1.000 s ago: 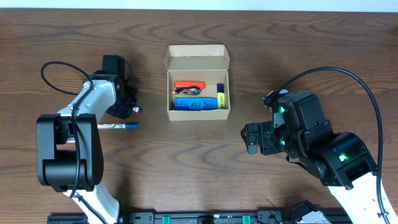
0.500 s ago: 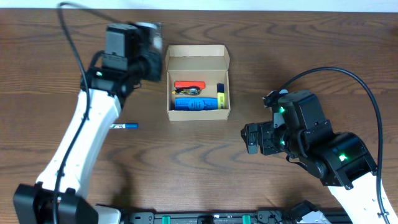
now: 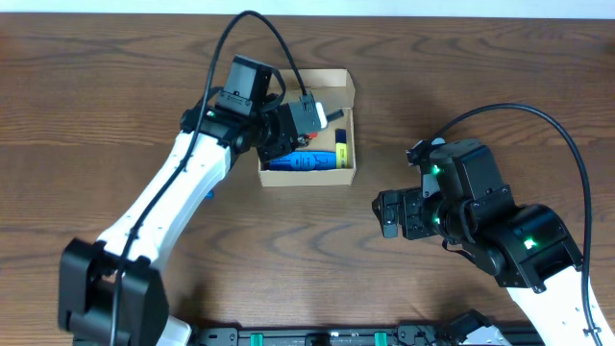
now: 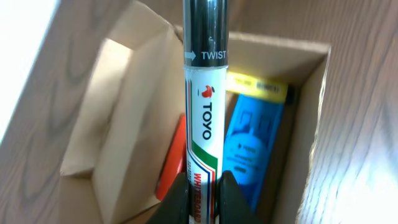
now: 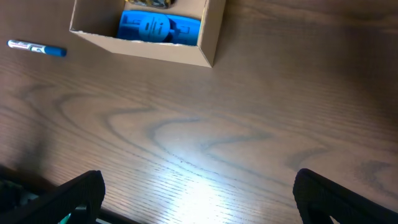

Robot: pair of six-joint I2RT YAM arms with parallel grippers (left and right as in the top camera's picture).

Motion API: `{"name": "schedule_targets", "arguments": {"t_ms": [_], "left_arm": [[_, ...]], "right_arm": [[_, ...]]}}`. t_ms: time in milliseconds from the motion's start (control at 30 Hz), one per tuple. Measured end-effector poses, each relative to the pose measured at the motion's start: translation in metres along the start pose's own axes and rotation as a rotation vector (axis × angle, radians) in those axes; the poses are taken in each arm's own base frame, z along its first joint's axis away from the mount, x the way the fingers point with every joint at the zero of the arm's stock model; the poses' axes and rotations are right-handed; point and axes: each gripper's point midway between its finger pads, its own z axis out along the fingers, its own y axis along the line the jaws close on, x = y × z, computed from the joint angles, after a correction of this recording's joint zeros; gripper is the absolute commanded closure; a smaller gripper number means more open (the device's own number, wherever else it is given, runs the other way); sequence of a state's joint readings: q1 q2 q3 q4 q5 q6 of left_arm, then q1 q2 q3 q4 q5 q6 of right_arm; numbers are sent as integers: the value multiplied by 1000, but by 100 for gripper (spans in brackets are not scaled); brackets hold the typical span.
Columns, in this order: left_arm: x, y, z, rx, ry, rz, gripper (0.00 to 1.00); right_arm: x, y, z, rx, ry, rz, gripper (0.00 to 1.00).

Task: Pack container
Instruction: 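Lift the black marker into the box and open the left gripper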

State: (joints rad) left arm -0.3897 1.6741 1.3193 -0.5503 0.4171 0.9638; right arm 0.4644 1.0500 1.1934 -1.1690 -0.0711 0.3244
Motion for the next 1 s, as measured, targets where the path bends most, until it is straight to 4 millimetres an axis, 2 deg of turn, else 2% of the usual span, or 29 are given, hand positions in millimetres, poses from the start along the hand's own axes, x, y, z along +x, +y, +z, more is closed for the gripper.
{"name": "schedule_targets", "arguments": {"t_ms": [167, 367, 400, 433, 533, 667, 767, 833, 933, 1000], "left_arm": [[25, -15, 23, 88, 77, 42, 94], [44, -16, 31, 95, 158, 78, 94], [45, -15, 30, 92, 165, 82, 90], [46, -15, 30, 88, 170, 85, 79], [48, -13, 30, 80, 182, 98, 64], [48, -13, 30, 77, 188, 82, 55], [44, -17, 27, 83, 188, 50, 48], [36, -20, 20, 83, 185, 25, 39], [6, -14, -7, 29, 138, -46, 39], [-17, -6, -31, -25, 86, -95, 47]], "right_arm": [[0, 0, 0, 0, 0, 0, 1], [0, 0, 0, 0, 0, 0, 1], [0, 0, 0, 0, 0, 0, 1], [0, 0, 0, 0, 0, 0, 1], [0, 0, 0, 0, 0, 0, 1], [0, 0, 0, 0, 0, 0, 1], [0, 0, 0, 0, 0, 0, 1], [0, 0, 0, 0, 0, 0, 1], [0, 0, 0, 0, 0, 0, 1], [0, 0, 0, 0, 0, 0, 1]]}}
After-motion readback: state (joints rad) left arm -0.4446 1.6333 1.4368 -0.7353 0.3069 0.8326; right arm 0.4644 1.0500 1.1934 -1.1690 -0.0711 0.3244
